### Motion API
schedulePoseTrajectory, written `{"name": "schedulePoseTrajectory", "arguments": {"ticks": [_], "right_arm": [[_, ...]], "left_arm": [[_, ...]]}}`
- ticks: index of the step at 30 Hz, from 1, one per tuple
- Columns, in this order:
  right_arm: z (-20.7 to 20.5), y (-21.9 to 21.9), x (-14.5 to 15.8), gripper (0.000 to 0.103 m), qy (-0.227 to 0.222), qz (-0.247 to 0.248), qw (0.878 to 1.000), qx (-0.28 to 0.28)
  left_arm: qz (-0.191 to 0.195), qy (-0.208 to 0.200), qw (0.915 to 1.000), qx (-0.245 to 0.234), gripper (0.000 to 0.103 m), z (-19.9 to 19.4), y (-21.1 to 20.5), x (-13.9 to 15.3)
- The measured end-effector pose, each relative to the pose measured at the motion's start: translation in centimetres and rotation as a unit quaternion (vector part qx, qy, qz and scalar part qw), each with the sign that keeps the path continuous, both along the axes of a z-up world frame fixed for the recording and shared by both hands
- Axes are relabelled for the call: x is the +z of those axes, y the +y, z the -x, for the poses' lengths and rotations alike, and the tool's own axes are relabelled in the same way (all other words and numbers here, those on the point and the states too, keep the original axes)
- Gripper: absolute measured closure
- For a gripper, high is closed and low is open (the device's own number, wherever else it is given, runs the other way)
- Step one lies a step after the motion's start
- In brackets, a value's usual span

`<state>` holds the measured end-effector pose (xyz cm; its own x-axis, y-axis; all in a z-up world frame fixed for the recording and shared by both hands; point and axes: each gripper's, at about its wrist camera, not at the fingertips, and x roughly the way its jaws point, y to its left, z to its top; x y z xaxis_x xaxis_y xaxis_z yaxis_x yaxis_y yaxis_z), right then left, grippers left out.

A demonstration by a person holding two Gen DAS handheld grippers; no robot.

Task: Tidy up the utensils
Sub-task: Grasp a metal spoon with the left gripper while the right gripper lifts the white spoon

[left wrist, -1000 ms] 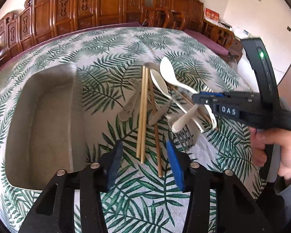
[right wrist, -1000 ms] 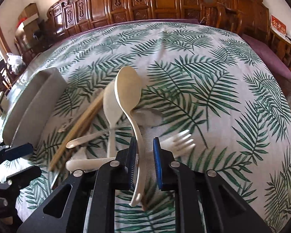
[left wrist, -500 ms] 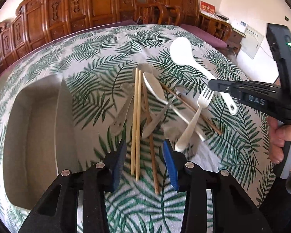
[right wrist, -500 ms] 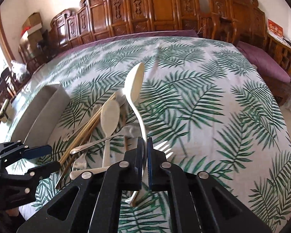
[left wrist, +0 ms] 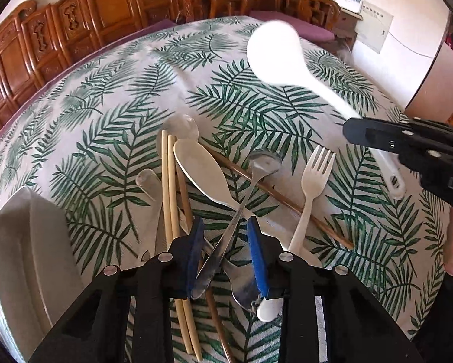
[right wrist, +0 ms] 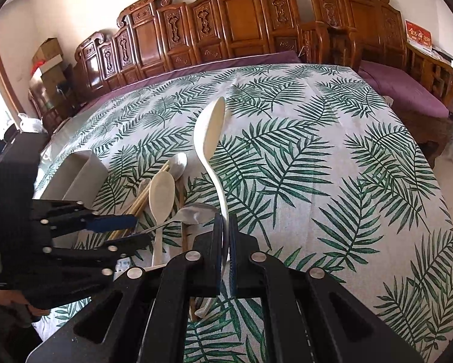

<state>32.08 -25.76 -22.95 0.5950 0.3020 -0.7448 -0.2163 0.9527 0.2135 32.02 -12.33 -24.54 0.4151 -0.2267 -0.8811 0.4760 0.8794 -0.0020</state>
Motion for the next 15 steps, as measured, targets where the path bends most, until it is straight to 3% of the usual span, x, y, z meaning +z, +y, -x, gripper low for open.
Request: {"name": "schedulePoseTrajectory", "arguments": {"ticks": [4,10,15], "right_arm": [[0.1,0.1,0.2,0.098,-0.002,-0.004,1.000,0.003],[0.0,0.1,0.2,0.098,-0.002,-0.005,1.000,0.004],[0.1,0.4,0.2,0.098,-0.001,-0.003,1.000,0.006]], "left_arm": [[-0.007,-0.001,1.0000,-0.003,0.079,-0.4,-0.5,-0.3],[0.003,0.000,1.0000,0.004,0.101,-0.6,-0.5,-0.5],[0.020,0.001,0.9994,0.028,0.102,-0.2,0.5,0.5]]}}
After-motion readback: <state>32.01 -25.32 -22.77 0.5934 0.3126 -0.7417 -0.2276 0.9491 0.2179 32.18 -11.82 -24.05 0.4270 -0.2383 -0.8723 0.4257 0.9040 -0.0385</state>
